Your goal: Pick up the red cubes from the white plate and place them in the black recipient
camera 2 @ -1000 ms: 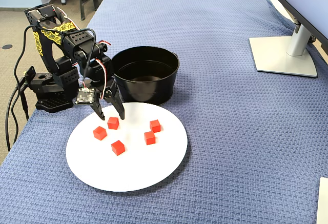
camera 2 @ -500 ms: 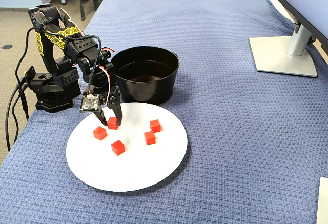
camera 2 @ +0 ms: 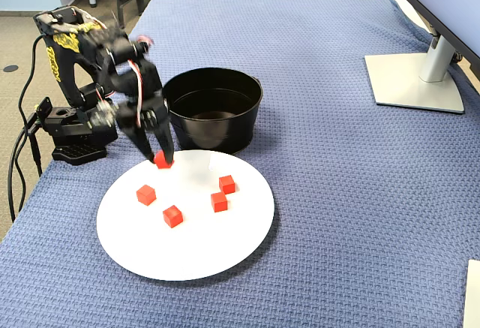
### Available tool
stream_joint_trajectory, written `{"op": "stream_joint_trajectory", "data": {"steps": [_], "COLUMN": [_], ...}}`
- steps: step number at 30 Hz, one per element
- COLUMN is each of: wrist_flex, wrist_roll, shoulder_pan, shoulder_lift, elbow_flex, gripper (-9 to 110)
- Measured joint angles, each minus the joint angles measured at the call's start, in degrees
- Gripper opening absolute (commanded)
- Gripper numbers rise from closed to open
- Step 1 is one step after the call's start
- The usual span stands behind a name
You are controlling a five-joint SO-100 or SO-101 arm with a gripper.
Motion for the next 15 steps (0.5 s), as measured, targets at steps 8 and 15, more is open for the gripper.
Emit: {"op": "stream_joint_trajectory", "data": {"steps": [8,15], "wrist_flex": [10.8,20.5], "wrist_roll": [11.3,22.3], "shoulder_pan": [-10.9,-30.2], "shoulder_lift": [1.3,-4.1], "elbow_flex": [-18.6,-31.3], "gripper": [0,7]}}
